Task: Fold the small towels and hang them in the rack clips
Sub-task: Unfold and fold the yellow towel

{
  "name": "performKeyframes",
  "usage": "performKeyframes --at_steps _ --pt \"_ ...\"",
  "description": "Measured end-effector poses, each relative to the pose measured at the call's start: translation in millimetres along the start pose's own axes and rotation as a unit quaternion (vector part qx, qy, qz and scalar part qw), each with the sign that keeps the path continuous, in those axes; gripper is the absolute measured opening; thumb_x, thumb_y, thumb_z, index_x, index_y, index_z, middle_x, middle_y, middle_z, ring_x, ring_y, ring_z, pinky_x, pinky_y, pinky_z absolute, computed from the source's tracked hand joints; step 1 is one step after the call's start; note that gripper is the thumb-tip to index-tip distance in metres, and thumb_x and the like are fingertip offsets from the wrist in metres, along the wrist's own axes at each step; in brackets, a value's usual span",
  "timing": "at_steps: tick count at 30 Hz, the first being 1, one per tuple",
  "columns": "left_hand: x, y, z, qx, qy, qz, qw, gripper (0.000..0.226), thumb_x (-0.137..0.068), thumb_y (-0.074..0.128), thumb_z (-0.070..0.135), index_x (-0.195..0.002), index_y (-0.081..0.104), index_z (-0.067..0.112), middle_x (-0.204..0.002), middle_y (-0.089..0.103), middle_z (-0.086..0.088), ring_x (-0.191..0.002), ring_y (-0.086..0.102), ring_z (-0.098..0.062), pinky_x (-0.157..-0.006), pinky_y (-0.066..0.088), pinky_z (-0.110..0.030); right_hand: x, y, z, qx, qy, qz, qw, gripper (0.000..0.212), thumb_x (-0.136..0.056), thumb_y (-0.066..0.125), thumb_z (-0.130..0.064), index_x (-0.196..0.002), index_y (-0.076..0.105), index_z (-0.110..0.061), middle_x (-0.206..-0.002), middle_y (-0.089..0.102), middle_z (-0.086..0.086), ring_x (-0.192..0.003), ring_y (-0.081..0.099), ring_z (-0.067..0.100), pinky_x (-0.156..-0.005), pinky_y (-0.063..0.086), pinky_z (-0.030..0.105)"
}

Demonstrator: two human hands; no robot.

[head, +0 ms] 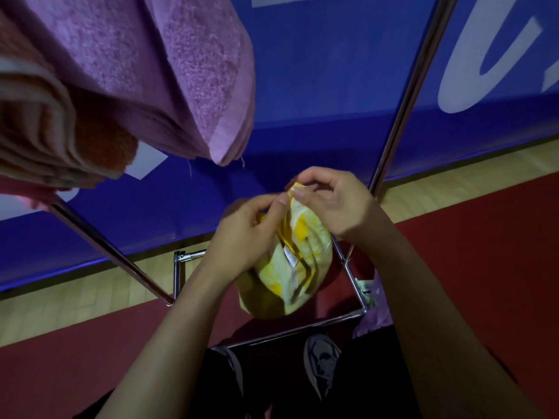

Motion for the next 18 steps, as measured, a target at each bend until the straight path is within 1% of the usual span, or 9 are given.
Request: performKeyframes --at_steps 1,3,6,9,11,13,15,16,18 --pt "-2 -3 -3 -0.008 -0.021 0.002 1.0 0.027 -0.106 0.054 0.041 -0.112 0.078 0.031 -0.094 0.077 0.008 -0.09 0.07 -0.007 -0.078 0.051 -0.028 -1 -5 2 0.055 -0.023 0.031 0.998 0.006 -0.094 0.071 -0.027 -0.092 0.07 -0.033 -0.099 0.067 0.003 -0.089 0.068 0.013 -0.086 0.055 0.031" --pt "-7 -8 -17 -0.042 -0.081 -0.011 0.996 0.028 -0.106 0.052 0.042 -0.116 0.075 0.029 -0.101 0.076 0.01 -0.099 0.067 -0.009 -0.079 0.047 -0.026 -2 -17 2 0.145 -0.056 0.089 0.984 0.004 -0.095 0.069 -0.025 -0.095 0.072 -0.027 -0.101 0.057 -0.003 -0.095 0.061 0.01 -0.085 0.051 0.02" --pt "-7 -16 -34 -0.092 -0.166 -0.023 0.982 0.035 -0.103 0.054 0.047 -0.134 0.063 0.032 -0.114 0.073 0.001 -0.117 0.065 -0.022 -0.092 0.05 -0.034 -1 -34 8 0.205 -0.043 0.127 0.97 0.006 -0.098 0.064 -0.024 -0.093 0.068 -0.022 -0.091 0.062 -0.014 -0.091 0.061 0.011 -0.088 0.05 0.033" --pt "-2 -22 -45 -0.181 -0.224 -0.065 0.955 0.056 -0.104 0.051 0.048 -0.156 0.042 0.029 -0.139 0.061 -0.01 -0.134 0.054 -0.035 -0.106 0.043 -0.039 1 -44 16 0.198 -0.021 0.139 0.97 0.01 -0.1 0.061 -0.024 -0.093 0.065 -0.018 -0.078 0.068 0.0 -0.075 0.062 0.013 -0.076 0.049 0.036" --pt "-2 -23 -54 -0.228 -0.234 -0.09 0.941 0.046 -0.105 0.048 0.048 -0.144 0.057 0.024 -0.141 0.062 -0.013 -0.13 0.056 -0.036 -0.105 0.045 -0.039 3 -52 21 0.206 -0.018 0.159 0.965 0.011 -0.1 0.061 -0.023 -0.094 0.064 -0.015 -0.074 0.065 0.002 -0.072 0.063 0.019 -0.071 0.05 0.037" --pt "0 -24 -60 -0.219 -0.234 -0.081 0.944 0.04 -0.105 0.047 0.05 -0.106 0.072 0.02 -0.11 0.07 -0.016 -0.116 0.063 -0.037 -0.091 0.048 -0.039 5 -63 25 0.212 -0.008 0.183 0.96 0.01 -0.1 0.061 -0.023 -0.092 0.061 -0.017 -0.07 0.06 -0.006 -0.066 0.058 0.014 -0.064 0.044 0.027" --pt "-1 -26 -61 -0.202 -0.223 -0.064 0.951 0.05 -0.106 0.047 0.052 -0.071 0.06 0.018 -0.074 0.058 -0.01 -0.104 0.065 -0.041 -0.073 0.04 -0.038 8 -76 28 0.216 -0.004 0.212 0.953 0.011 -0.101 0.06 -0.022 -0.09 0.057 -0.02 -0.067 0.054 -0.01 -0.062 0.053 0.004 -0.057 0.035 0.018" --pt "-1 -28 -58 -0.194 -0.219 -0.059 0.955 0.055 -0.106 0.047 0.053 -0.065 0.054 0.017 -0.066 0.05 -0.007 -0.1 0.064 -0.042 -0.069 0.035 -0.038 9 -83 29 0.215 0.0 0.225 0.95 0.012 -0.1 0.06 -0.021 -0.09 0.056 -0.02 -0.066 0.052 -0.01 -0.061 0.053 0.001 -0.056 0.033 0.015" --pt "-2 -33 -55 -0.156 -0.206 -0.045 0.965 0.064 -0.101 0.044 0.064 -0.068 0.057 0.012 -0.065 0.05 -0.006 -0.092 0.065 -0.041 -0.067 0.033 -0.038 13 -94 34 0.201 0.015 0.246 0.948 0.011 -0.1 0.059 -0.019 -0.089 0.057 -0.018 -0.064 0.052 -0.009 -0.06 0.052 -0.003 -0.054 0.032 0.009"
Point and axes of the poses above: each hand's wrist, its own x-axis away from the middle knuckle, its own y-axis out of the palm, z = x × y, the point moved 6 cm from there along -x, towards the middle knuckle
